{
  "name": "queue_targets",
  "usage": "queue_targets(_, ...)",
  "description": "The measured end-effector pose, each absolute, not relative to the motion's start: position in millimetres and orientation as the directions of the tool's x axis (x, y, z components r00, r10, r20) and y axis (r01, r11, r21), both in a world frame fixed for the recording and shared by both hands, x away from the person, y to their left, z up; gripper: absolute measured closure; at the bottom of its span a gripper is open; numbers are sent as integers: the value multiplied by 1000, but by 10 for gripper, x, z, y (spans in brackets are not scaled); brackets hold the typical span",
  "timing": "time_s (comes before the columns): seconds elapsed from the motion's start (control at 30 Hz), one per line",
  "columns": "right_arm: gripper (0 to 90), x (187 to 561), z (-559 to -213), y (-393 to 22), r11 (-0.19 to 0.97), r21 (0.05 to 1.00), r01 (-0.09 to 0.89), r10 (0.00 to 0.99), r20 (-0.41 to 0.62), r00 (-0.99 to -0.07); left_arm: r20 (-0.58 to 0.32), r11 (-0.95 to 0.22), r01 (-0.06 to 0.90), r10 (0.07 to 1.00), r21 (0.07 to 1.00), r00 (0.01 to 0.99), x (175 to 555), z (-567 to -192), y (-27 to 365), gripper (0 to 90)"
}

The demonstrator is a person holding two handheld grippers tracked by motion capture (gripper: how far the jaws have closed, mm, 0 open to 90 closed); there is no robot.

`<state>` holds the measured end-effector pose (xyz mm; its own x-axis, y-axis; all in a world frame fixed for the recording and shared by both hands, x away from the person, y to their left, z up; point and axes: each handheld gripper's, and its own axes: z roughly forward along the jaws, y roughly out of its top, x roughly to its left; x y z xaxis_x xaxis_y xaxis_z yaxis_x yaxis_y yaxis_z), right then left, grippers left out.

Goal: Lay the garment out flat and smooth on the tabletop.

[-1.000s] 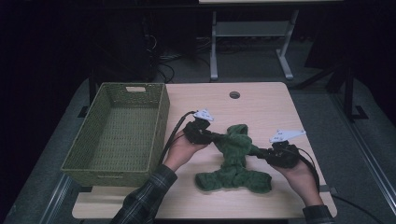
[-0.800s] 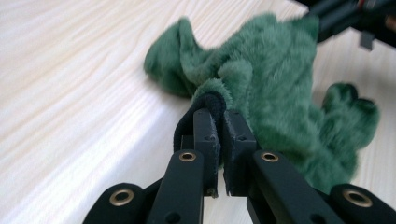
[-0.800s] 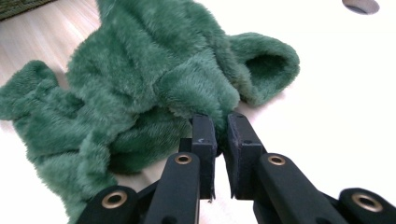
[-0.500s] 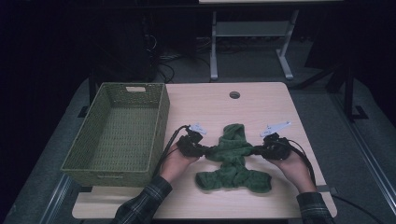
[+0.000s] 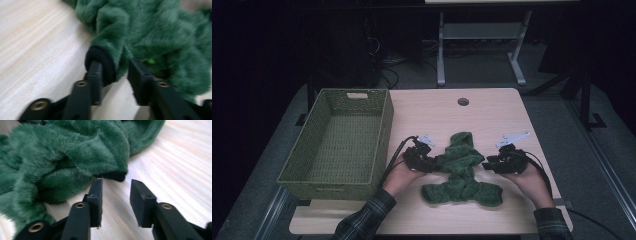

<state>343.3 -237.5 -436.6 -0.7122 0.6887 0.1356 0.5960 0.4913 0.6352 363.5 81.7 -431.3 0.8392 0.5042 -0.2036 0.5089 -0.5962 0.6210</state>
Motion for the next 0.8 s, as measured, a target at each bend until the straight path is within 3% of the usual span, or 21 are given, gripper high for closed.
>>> queue_targets(0.1, 588, 3425, -4245, -2423, 461, 662, 590, 692, 148, -707, -199, -574, 497, 503, 651, 841, 3631, -4158, 842, 502)
queue_targets(0.33, 589, 3596, -4096, -2401, 446, 676, 587, 708, 135, -693, -158, -534, 469, 526, 703, 836, 3841, -3966, 749, 522)
queue_targets(0.6, 589, 3894, -4130, -2240, 408, 676, 613, 726, 167, -667, -180, -555, 485, 514, 675, 839, 4336, -4159, 424, 572)
queue_targets(0.8, 578, 4084, -4263, -2101, 405, 650, 643, 746, 171, -643, -189, -590, 494, 503, 639, 844, 4380, -4334, 295, 572)
